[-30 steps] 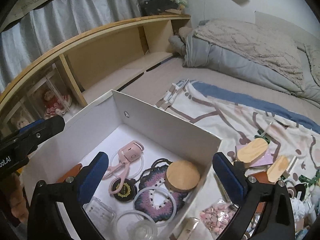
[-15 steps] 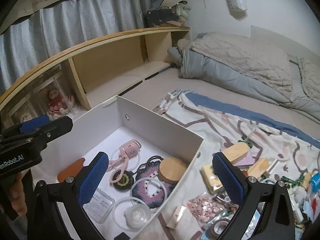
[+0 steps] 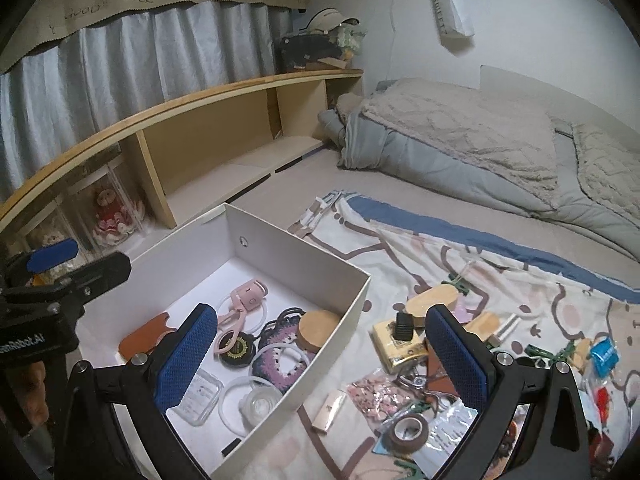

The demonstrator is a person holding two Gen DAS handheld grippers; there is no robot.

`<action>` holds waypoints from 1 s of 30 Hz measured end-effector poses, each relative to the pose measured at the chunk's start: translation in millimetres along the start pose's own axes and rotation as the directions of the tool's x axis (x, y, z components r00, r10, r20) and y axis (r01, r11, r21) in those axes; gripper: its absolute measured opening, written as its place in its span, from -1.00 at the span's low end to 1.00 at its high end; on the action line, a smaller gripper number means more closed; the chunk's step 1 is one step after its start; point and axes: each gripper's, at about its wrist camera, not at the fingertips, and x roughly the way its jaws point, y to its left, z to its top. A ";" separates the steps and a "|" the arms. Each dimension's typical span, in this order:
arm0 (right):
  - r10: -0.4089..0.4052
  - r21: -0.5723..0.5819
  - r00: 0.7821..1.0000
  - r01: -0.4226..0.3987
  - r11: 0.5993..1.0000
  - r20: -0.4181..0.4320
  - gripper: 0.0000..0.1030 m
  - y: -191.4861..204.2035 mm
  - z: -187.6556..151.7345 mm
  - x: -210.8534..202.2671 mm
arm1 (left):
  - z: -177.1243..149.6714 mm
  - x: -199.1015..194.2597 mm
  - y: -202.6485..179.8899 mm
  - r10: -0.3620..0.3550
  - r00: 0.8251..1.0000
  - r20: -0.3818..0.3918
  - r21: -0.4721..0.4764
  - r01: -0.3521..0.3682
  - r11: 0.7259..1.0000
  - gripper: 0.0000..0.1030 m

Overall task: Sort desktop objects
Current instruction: 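Raise both open tools out of the box and pull back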

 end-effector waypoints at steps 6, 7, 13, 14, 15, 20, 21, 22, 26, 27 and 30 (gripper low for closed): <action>-0.018 0.005 1.000 0.018 1.000 0.019 1.00 -3.6 -1.8 -25.7 | -2.9 -21.7 -1.2 0.005 1.000 0.019 0.017 -0.006 1.000 0.99; -0.020 0.009 1.000 0.020 1.000 0.021 1.00 -4.8 -2.7 -30.6 | -3.1 -24.9 -0.9 0.007 1.000 0.024 0.019 -0.007 1.000 0.99; -0.036 0.010 0.999 0.036 0.999 0.032 1.00 -8.3 -7.8 -55.8 | -4.9 -54.3 0.3 0.010 0.999 0.051 0.039 -0.012 0.999 0.99; -0.039 0.011 0.999 0.039 0.999 0.035 1.00 -8.9 -8.6 -60.6 | -6.0 -59.4 0.0 0.011 0.999 0.053 0.043 -0.014 0.999 0.99; -0.042 0.012 0.998 0.041 0.999 0.038 1.00 -9.1 -9.3 -64.4 | -7.0 -63.8 -0.4 0.009 0.998 0.054 0.047 -0.012 0.999 0.99; -0.055 0.012 0.997 0.054 0.998 0.057 1.00 -10.9 -15.5 -89.4 | -14.1 -86.9 0.1 -0.010 0.998 0.058 0.045 0.007 0.999 0.99; -0.059 0.011 0.996 0.058 0.998 0.062 1.00 -11.0 -17.1 -94.6 | -15.5 -91.1 0.0 -0.013 0.998 0.061 0.043 0.010 0.999 0.99; -0.063 0.009 0.996 0.063 0.998 0.069 1.00 -11.0 -19.3 -100.8 | -17.2 -95.6 -0.3 -0.018 0.998 0.065 0.041 0.015 0.999 0.99; -0.076 -0.008 0.993 0.077 0.997 0.091 1.00 -8.8 -27.2 -121.4 | -25.7 -113.3 -2.0 -0.054 0.995 0.080 0.028 0.052 0.998 0.99; -0.080 -0.011 0.992 0.081 0.997 0.095 1.00 -8.1 -29.7 -126.5 | -28.4 -116.9 -3.0 -0.070 0.994 0.080 0.028 0.068 0.997 0.99; -0.086 -0.024 0.990 0.090 0.996 0.110 1.00 -6.4 -36.3 -141.4 | -36.3 -124.6 -6.3 -0.096 0.991 0.088 0.033 0.094 0.995 0.99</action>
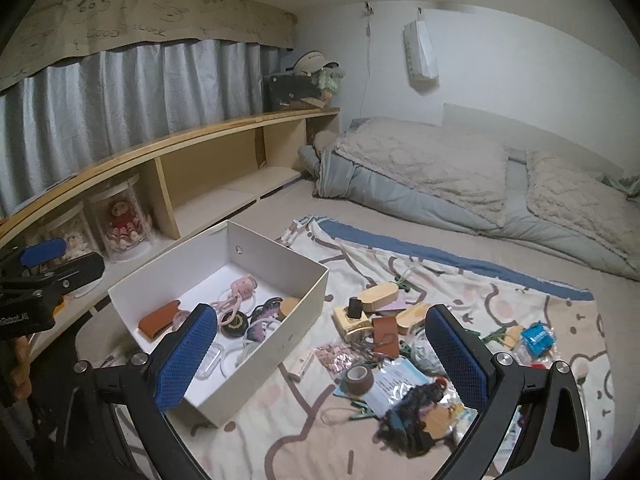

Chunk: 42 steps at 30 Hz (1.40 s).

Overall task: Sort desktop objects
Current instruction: 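Raise both open tools out of the box and pull back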

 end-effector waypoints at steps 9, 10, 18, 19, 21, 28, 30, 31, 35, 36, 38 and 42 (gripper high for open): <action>-0.021 -0.033 0.999 0.023 0.999 0.044 1.00 -3.9 -23.1 -35.1 | -24.2 -18.1 -11.5 0.011 0.998 0.067 0.045 -0.014 0.999 0.99; -0.022 -0.033 0.999 0.023 0.999 0.045 1.00 -4.2 -27.3 -36.9 | -26.1 -18.9 -11.9 0.011 0.997 0.070 0.047 -0.015 0.999 0.99; -0.006 -0.026 1.000 0.007 1.000 0.028 1.00 -2.2 -52.6 -34.3 | -49.7 -21.4 -17.8 -0.012 0.997 0.074 0.066 0.007 0.998 0.99; -0.009 -0.027 1.000 0.009 1.000 0.026 1.00 -1.5 -55.5 -32.7 | -51.9 -20.5 -18.1 -0.014 0.997 0.072 0.067 0.009 0.998 0.99; -0.008 -0.026 1.000 0.009 1.000 0.019 1.00 -1.7 -60.4 -29.7 | -59.0 -17.7 -19.1 -0.022 0.998 0.059 0.066 0.018 0.998 0.99; -0.011 -0.021 1.000 0.011 1.000 -0.003 1.00 -2.8 -77.4 -21.9 | -84.3 -2.5 -17.9 -0.030 1.000 0.002 0.066 0.030 0.997 0.99; -0.015 -0.022 1.000 0.015 1.000 -0.010 1.00 -2.6 -81.6 -18.0 | -89.4 2.0 -17.4 -0.034 0.999 -0.018 0.066 0.035 0.997 0.99; -0.017 -0.024 1.000 0.017 1.000 -0.013 1.00 -2.7 -82.5 -16.3 | -92.3 3.9 -16.9 -0.036 0.999 -0.026 0.067 0.038 0.997 0.99; -0.016 -0.017 1.000 0.016 1.000 -0.025 1.00 -2.1 -87.7 -10.9 | -98.6 11.0 -16.6 -0.034 0.998 -0.049 0.081 0.038 0.996 0.99; -0.013 -0.014 1.000 0.013 1.000 -0.029 1.00 -2.2 -89.0 -10.0 | -99.2 12.1 -15.6 -0.036 0.998 -0.050 0.081 0.040 0.996 0.99; -0.014 -0.015 0.999 0.013 1.000 -0.035 1.00 -1.3 -91.4 -7.8 | -100.5 13.7 -14.1 -0.039 0.998 -0.055 0.079 0.043 0.996 0.99; -0.022 -0.022 0.999 0.021 1.000 -0.041 1.00 1.6 -94.9 -4.2 | -101.7 16.6 -13.1 -0.041 0.997 -0.061 0.082 0.045 0.996 0.99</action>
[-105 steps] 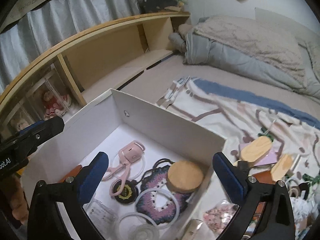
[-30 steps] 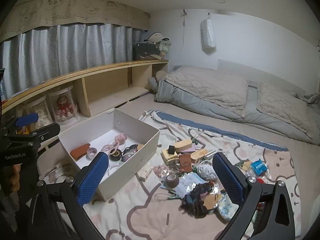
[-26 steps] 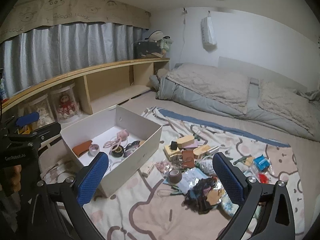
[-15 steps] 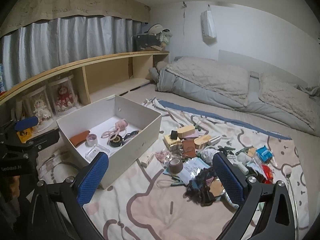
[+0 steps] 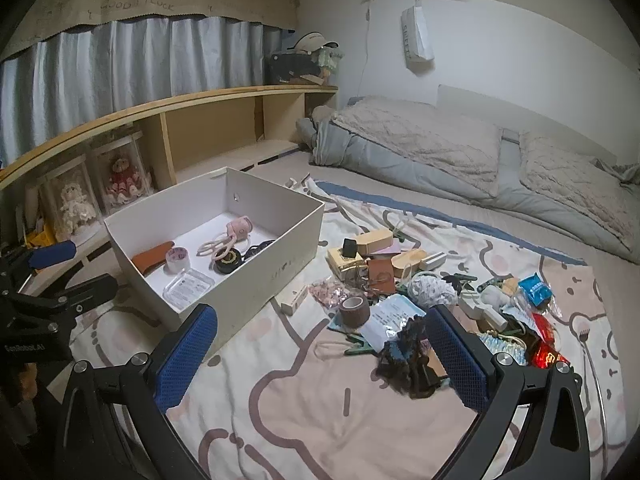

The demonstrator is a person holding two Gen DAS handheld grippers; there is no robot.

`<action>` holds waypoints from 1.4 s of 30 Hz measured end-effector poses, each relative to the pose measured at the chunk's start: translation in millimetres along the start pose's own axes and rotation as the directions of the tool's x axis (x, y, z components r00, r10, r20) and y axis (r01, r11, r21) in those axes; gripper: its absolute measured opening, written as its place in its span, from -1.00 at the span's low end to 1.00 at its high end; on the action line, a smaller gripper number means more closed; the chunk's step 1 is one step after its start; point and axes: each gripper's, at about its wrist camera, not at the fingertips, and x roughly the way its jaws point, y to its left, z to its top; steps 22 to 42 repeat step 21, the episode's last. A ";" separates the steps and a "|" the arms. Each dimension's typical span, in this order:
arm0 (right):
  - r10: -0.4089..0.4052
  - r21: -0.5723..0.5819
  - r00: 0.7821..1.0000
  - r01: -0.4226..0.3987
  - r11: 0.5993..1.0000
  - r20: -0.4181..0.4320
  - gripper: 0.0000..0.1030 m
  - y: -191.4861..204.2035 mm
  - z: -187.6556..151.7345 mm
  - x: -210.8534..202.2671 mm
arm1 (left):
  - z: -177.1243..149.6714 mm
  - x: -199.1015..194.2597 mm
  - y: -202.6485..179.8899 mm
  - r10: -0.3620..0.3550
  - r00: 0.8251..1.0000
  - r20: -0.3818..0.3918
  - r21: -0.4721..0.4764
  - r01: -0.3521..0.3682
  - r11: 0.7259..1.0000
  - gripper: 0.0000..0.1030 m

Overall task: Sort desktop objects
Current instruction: 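Raise both open tools out of the box and pull back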

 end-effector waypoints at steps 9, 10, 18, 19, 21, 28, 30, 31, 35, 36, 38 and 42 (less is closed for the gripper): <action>0.005 -0.003 1.000 -0.005 1.000 -0.010 1.00 4.4 -0.4 5.0 | -2.6 3.6 -1.3 0.002 1.000 -0.013 0.013 -0.002 1.000 0.99; 0.004 -0.005 1.000 -0.004 1.000 -0.010 1.00 5.1 -0.5 5.0 | -2.8 3.9 -1.5 0.004 1.000 -0.013 0.014 -0.004 1.000 0.99; 0.010 -0.003 1.000 -0.010 1.000 -0.013 1.00 6.8 -3.3 4.5 | -3.9 5.8 -3.0 -0.001 1.000 -0.020 0.019 0.002 1.000 0.99; 0.010 -0.002 1.000 -0.010 1.000 -0.013 1.00 7.0 -3.5 4.7 | -4.3 6.0 -3.5 -0.001 1.000 -0.021 0.019 0.001 1.000 0.99; 0.013 0.003 1.000 -0.012 1.000 -0.016 1.00 6.9 -4.1 4.9 | -4.5 6.2 -4.0 0.003 1.000 -0.020 0.020 -0.002 1.000 0.99; 0.013 0.003 1.000 -0.012 1.000 -0.016 1.00 6.9 -4.1 4.9 | -4.5 6.2 -4.0 0.003 1.000 -0.020 0.020 -0.002 1.000 0.99; 0.013 0.003 1.000 -0.012 1.000 -0.016 1.00 6.9 -4.1 4.9 | -4.5 6.2 -4.0 0.003 1.000 -0.020 0.020 -0.002 1.000 0.99; 0.013 0.003 1.000 -0.012 1.000 -0.016 1.00 6.9 -4.1 4.9 | -4.5 6.2 -4.0 0.003 1.000 -0.020 0.020 -0.002 1.000 0.99; 0.013 0.003 1.000 -0.012 1.000 -0.016 1.00 6.9 -4.1 4.9 | -4.5 6.2 -4.0 0.003 1.000 -0.020 0.020 -0.002 1.000 0.99; 0.013 0.003 1.000 -0.012 1.000 -0.016 1.00 6.9 -4.1 4.9 | -4.5 6.2 -4.0 0.003 1.000 -0.020 0.020 -0.002 1.000 0.99; 0.013 0.003 1.000 -0.012 1.000 -0.016 1.00 6.9 -4.1 4.9 | -4.5 6.2 -4.0 0.003 1.000 -0.020 0.020 -0.002 1.000 0.99; 0.013 0.003 1.000 -0.012 1.000 -0.016 1.00 6.9 -4.1 4.9 | -4.5 6.2 -4.0 0.003 1.000 -0.020 0.020 -0.002 1.000 0.99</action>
